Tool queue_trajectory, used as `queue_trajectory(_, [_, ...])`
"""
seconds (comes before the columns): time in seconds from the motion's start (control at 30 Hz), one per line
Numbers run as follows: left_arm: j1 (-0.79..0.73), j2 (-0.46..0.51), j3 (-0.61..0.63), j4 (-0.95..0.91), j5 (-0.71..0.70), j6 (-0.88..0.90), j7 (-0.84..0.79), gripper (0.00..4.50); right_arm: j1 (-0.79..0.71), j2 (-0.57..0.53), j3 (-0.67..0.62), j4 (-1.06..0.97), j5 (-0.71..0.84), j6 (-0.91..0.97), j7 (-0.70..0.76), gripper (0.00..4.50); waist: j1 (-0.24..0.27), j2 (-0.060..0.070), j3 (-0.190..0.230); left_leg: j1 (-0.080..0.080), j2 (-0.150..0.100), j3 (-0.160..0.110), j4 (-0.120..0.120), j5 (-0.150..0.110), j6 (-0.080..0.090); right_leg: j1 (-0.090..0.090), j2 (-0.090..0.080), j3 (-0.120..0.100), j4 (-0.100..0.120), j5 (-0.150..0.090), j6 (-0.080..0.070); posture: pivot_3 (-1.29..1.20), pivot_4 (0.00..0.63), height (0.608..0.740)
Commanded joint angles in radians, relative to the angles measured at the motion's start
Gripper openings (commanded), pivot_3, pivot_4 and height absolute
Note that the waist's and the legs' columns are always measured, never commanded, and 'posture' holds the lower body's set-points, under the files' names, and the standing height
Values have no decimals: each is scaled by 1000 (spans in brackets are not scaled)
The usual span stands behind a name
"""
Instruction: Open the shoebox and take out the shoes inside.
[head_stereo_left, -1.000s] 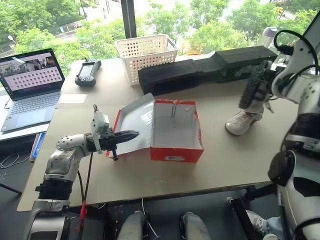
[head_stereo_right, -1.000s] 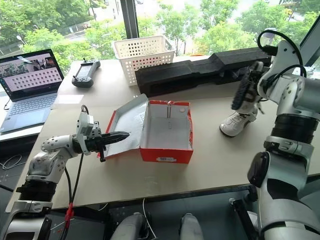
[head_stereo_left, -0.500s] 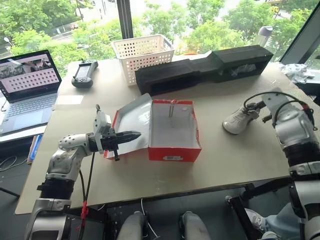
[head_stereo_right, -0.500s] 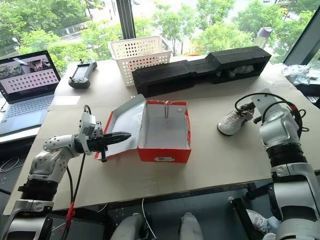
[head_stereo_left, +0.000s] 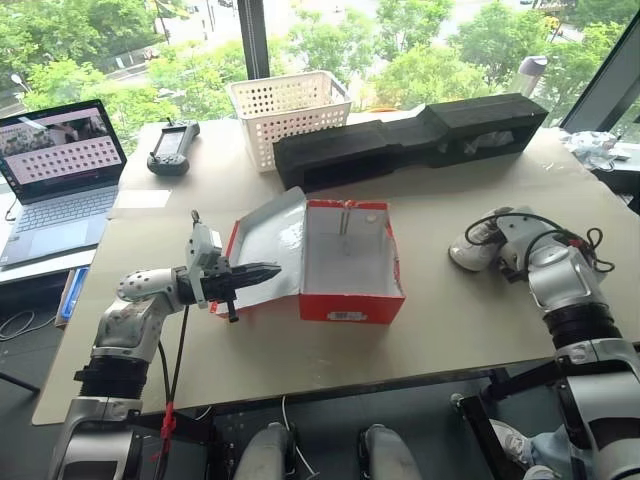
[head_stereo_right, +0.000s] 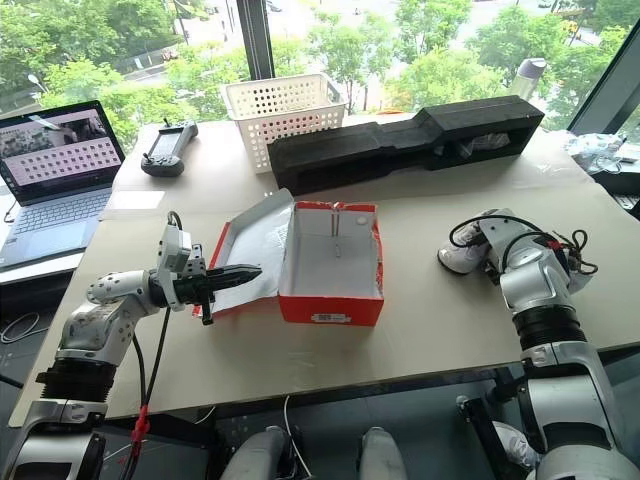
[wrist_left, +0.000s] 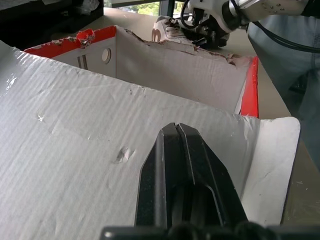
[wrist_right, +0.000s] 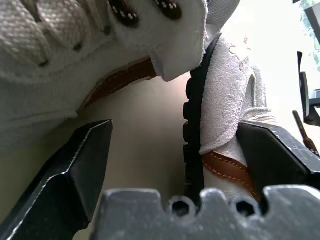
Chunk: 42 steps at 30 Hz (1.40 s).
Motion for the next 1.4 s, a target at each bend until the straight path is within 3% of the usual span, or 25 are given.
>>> queue_trajectory(0.03, [-15,5,11,-5,3,-20,-5,0,15,-12,-55,-94,52,68,67,4457,-1,0,0,0,0,0,0,0,0,0,0,0,0,0,0,0,150,731])
queue_trajectory(0.4, [-34,8,11,17,7,-30,-10,0,12,-149,-178,-404,188,293,244,4457,15,0,0,0,0,1,0,0,0,-1,0,1,0,0,-1,0,150,731])
queue_trajectory(0.63, [-38,9,12,18,5,-29,-10,0,1,14,-367,-511,394,337,253,4457,15,0,0,0,1,1,0,0,0,-1,0,0,-1,1,-1,0,150,731])
queue_trajectory(0.77, [-38,10,10,12,5,-27,-10,0,67,125,-383,-572,430,287,200,4457,18,0,0,0,1,1,0,0,0,-1,1,0,0,1,0,0,150,731])
queue_trajectory(1.07, [-22,19,42,-10,0,-17,36,0,141,169,-409,-551,431,174,96,4457,24,0,0,-1,1,1,1,-1,0,-1,0,0,-1,1,0,0,150,731])
queue_trajectory(1.27, [40,-92,226,-151,30,43,539,0,298,177,-328,-686,300,-84,-12,4457,19,0,0,-1,1,1,0,0,0,-1,0,0,-1,1,0,0,150,731])
queue_trajectory(1.4, [79,-184,364,-249,139,59,942,0,371,215,-321,-717,266,-193,-70,4457,15,0,0,1,2,1,2,0,0,1,1,1,0,2,1,0,150,731])
